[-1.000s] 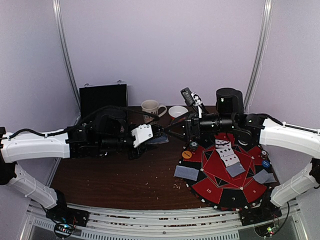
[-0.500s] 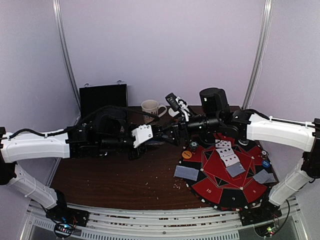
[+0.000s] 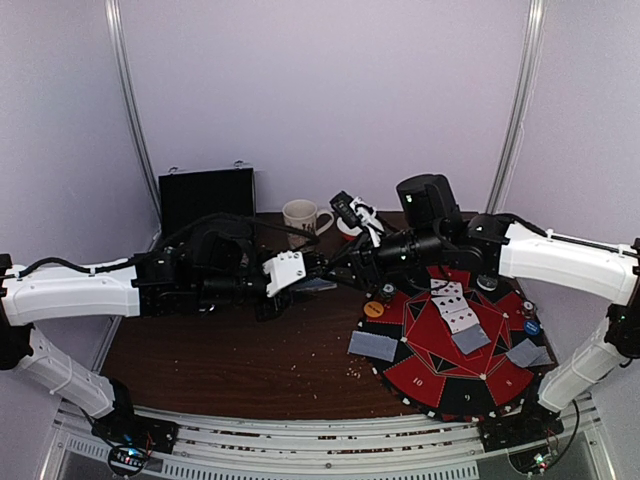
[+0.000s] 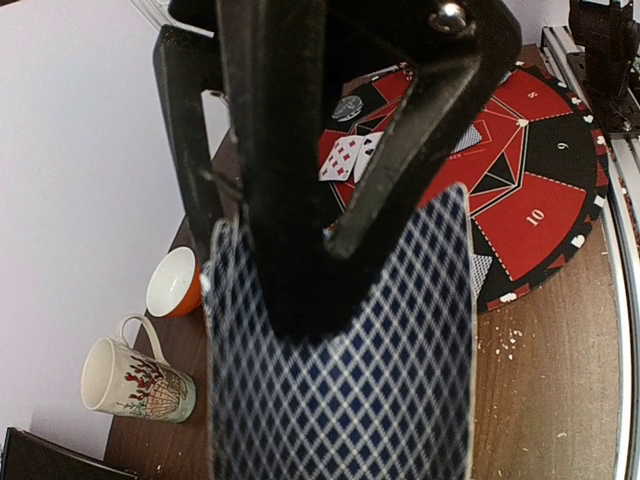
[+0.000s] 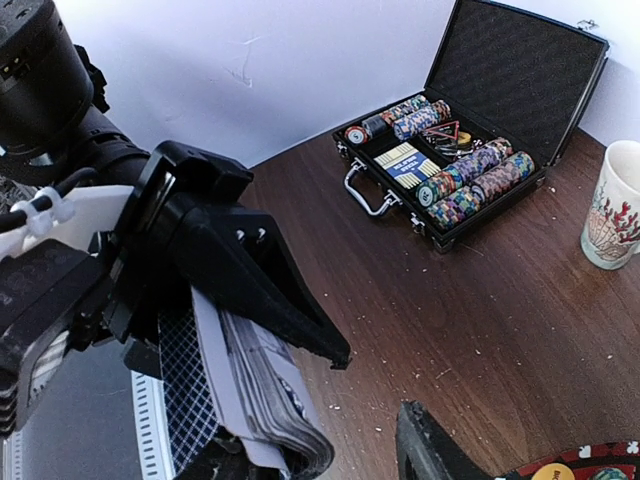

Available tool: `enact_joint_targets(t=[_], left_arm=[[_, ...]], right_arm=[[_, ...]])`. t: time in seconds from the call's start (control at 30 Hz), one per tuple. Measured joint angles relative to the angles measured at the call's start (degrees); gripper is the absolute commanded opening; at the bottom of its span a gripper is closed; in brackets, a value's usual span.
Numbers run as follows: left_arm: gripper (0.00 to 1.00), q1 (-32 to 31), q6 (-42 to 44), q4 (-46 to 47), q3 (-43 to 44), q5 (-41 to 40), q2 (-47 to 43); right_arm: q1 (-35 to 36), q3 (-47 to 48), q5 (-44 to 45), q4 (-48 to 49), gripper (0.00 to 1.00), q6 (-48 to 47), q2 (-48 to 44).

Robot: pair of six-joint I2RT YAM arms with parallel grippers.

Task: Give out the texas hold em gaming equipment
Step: Pick up the poker card from the face-down deck piles, then distribute the poker card in the community card area.

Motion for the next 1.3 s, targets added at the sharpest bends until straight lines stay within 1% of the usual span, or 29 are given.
enact_joint_targets(t=[0.1,0.33,0.37,0.43,0.63,0.8,0.9,1.03,1.1,1.17,1.23,1.3], left_arm=[[0.32,0.0,0.0,0.0,0.0,0.0,0.0],[0.32,0.0,0.0,0.2,0.0,-0.3,0.0],[0.32,0.0,0.0,0.2,0.0,-0.3,0.0],[0.32,0.0,0.0,0.2,0.0,-0.5,0.0],[0.32,0.1,0.0,0.2,0.0,-1.0,0.0],[0.32,0.1,0.0,0.2,0.0,-1.1,0.0],[0.32,0.1,0.0,0.2,0.0,-1.1,0.0],[0.32,0.0,0.0,0.2,0.0,-1.1,0.0],[0.32,0.0,0.0,0.2,0.0,-1.1,0.0],[0.32,0.0,0.0,0.2,0.0,-1.1,0.0],[0.32,0.0,0.0,0.2,0.0,-1.1,0.0],[0.32,0.0,0.0,0.2,0.0,-1.1,0.0]], right_arm=[[0.0,0.0,1.3,-1.9,0.44,-0.4,-1.2],[0.0,1.5,1.7,-5.5,0.22,-0.8,-1.9],[0.0,1.8,1.6,-6.1,0.17,-0.7,-1.9],[0.0,2.4,1.4,-7.1,0.00,-1.0,-1.9],[0.0,5.1,2.2,-12.0,0.00,-2.2,-2.0],[-0.9,7.8,4.9,-18.5,0.00,-4.7,-2.7],[-3.5,9.9,7.5,-23.7,0.00,-8.1,-4.2],[-10.4,10.2,11.0,-29.8,0.00,-14.1,-8.9],[-13.6,9.3,13.9,-32.5,0.00,-17.3,-11.5],[-15.3,7.1,18.4,-36.3,0.00,-20.7,-13.9],[-15.5,4.4,22.8,-40.8,0.00,-22.9,-14.2],[-15.9,0.4,27.0,-45.8,0.00,-24.2,-12.5]])
